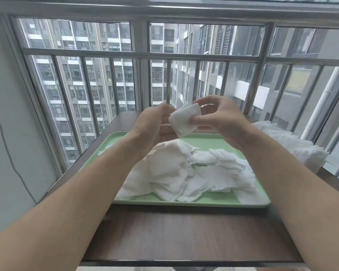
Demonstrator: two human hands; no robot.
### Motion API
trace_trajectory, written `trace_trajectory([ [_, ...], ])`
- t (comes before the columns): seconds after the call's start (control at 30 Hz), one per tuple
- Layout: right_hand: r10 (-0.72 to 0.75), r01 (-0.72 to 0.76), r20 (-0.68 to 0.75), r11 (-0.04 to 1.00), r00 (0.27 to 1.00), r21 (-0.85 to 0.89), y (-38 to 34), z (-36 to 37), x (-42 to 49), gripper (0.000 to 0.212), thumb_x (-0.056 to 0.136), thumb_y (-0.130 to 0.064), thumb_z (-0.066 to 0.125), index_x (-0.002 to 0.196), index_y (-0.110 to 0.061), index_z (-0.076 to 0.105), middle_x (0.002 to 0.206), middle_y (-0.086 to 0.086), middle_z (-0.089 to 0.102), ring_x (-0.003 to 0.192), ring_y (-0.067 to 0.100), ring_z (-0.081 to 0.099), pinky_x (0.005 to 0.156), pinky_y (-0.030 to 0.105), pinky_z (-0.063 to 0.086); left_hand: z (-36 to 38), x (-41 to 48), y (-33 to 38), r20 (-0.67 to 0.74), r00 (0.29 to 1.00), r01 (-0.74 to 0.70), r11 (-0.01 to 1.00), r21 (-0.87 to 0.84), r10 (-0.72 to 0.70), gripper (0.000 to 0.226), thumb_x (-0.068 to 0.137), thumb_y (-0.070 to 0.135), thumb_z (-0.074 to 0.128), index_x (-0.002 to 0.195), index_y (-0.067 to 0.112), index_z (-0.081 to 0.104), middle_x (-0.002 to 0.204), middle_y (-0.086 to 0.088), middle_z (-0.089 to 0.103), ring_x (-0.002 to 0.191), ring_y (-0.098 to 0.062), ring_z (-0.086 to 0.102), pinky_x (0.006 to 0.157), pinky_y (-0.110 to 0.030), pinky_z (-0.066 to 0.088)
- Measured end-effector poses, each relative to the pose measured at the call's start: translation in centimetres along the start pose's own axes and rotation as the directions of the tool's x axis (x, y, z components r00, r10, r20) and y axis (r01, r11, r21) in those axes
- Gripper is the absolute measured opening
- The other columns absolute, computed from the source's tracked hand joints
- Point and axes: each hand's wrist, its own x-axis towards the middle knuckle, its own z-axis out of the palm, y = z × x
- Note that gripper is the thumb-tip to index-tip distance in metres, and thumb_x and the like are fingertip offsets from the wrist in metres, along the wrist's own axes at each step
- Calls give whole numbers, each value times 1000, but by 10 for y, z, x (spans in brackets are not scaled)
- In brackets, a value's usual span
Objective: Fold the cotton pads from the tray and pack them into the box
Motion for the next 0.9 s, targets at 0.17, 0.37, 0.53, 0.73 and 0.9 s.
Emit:
trace_trajectory([
  [0.17, -66, 67, 15, 961, 998, -270, 3, 1, 2, 36, 74, -19, 89, 102, -11, 67, 80, 9, 75, 67, 15, 72, 62, 28, 60, -2, -2, -8, -41, 989, -124, 948, 294, 142, 15, 85, 18, 79, 98, 17, 70, 95, -12, 74, 86, -23, 74, 75, -34, 63],
  [0.37, 193, 38, 215, 652, 958, -757, 24, -12, 7, 17, 87, -33, 77, 99, -21, 73, 94, -6, 74, 77, 8, 68, 61, 20, 49, -7, 0, -5, -109, 972, -159, 920, 357, 211, 14, 89, 7, 72, 94, 20, 69, 90, -7, 68, 85, -20, 67, 77, -38, 61],
  [0.53, 336, -26, 218, 594, 916, -804, 23, -10, 5, 52, 67, -43, 91, 109, -23, 69, 101, -6, 69, 93, 13, 65, 74, 27, 50, -5, -1, -4, -105, 970, -170, 917, 361, 221, 14, 89, 6, 71, 93, 20, 69, 90, -7, 67, 83, -18, 66, 76, -37, 61],
  [0.73, 386, -46, 252, 618, 887, -785, 18, -8, 2, 45, 70, -29, 91, 109, -19, 70, 88, -7, 66, 75, 8, 61, 68, 24, 48, -3, -2, -5, -102, 971, -165, 916, 366, 215, 15, 90, 6, 70, 91, 21, 69, 89, -6, 67, 81, -16, 66, 71, -30, 60],
  [0.9, 272, -25, 252, 725, 929, -688, 12, -14, 2, 20, 84, -26, 80, 100, -16, 74, 75, -8, 64, 64, 6, 57, 54, 16, 42, -5, -1, -4, -123, 968, -162, 921, 354, 217, 12, 89, 6, 69, 98, 14, 70, 90, -7, 67, 83, -19, 67, 74, -37, 61],
])
